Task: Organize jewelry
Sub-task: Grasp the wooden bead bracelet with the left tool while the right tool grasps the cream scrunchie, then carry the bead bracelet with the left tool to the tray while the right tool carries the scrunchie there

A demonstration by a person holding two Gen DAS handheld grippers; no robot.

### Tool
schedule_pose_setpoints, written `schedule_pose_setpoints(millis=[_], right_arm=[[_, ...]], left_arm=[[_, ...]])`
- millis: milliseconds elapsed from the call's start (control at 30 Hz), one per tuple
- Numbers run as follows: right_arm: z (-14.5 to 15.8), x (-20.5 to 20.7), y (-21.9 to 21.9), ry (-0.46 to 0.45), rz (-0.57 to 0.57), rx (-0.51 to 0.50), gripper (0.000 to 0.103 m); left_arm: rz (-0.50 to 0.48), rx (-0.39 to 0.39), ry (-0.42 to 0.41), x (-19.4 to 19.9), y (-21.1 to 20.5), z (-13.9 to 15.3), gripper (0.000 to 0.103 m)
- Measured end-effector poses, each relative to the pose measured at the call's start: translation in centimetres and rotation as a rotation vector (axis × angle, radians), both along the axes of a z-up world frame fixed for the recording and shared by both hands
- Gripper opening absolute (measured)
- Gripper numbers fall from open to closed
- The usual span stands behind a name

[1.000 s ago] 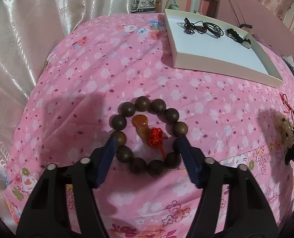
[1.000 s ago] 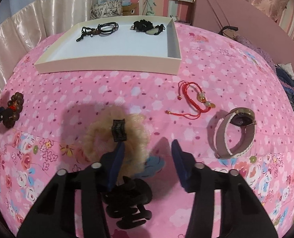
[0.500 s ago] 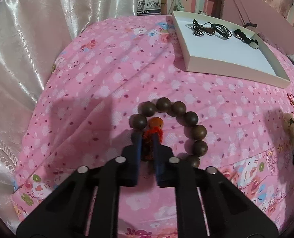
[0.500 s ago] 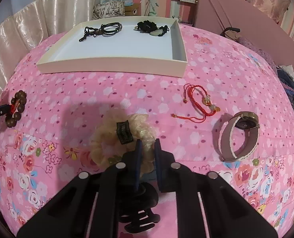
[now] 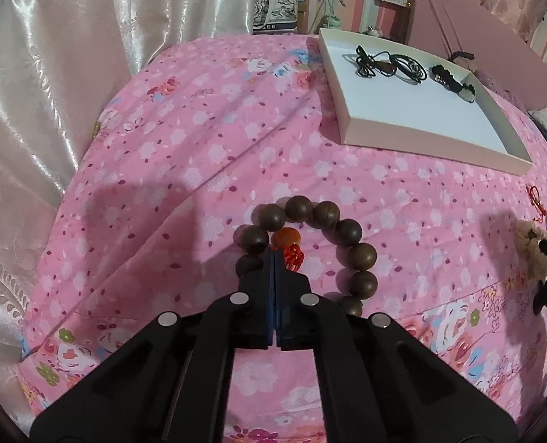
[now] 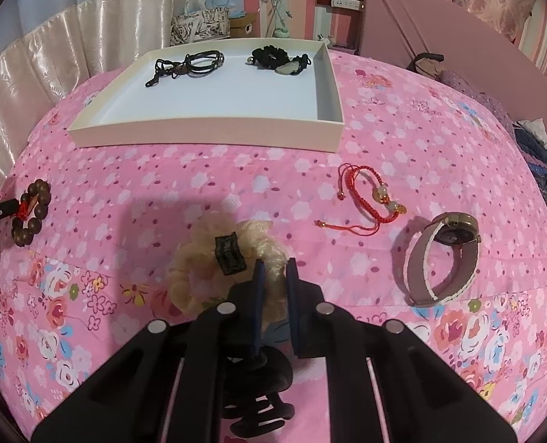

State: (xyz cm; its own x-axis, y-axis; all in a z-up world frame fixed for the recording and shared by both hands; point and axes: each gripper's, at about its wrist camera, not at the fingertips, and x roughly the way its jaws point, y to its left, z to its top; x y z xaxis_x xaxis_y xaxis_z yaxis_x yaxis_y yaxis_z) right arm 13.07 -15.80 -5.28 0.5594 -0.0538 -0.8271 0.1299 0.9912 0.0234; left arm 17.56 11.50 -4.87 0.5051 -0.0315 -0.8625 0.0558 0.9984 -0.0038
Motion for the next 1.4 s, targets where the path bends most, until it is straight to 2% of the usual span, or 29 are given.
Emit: schedule_pose_setpoints(millis=[267,767,867,1067,1133,1200,1267,1400], right_arm=[[0.3,0.1,-0.1,-0.020,-0.006,0.008,0.010],[2.7,1.1,-0.5,-0.089,-0.011,0.010,0.008],[2.9,1.2,-0.5,-0.094,-0.008,0.015,0.008],[2.3,1.4,-0.4,-0.087,0.003,0.032,0.008],[2.1,1.4,-0.3,-0.085,0.007,0.033,0.008],[2.0,1.5,-0.2,-0.081,0.009,0.032,0.008],[1.9,1.4,-0.1,-0.080,0.010,0.032,0.008],[1.9,1.2,-0.1,-0.080,0.008,0.031,0.008]], left_arm=[[-0.015,-0.025,-0.043,-0.5,-0.5,2.3,0.000],[-0.097,-0.047,-0.164,-0.2,-5.3,8.0,0.000],[-0.105,-0.042,-0.162,-0.3,-5.4,8.1,0.000],[-0.104,-0.046,-0.092,-1.6,-4.3,5.6,0.000],[-0.094,-0.032,-0.082,-2.0,-4.2,4.5,0.007],[-0.090,-0.032,-0.074,-2.2,-4.1,3.5,0.027],[-0.084,-0.026,-0.062,-2.2,-4.1,2.6,0.041],[-0.094,-0.035,-0.033,-1.8,-4.2,0.9,0.042]])
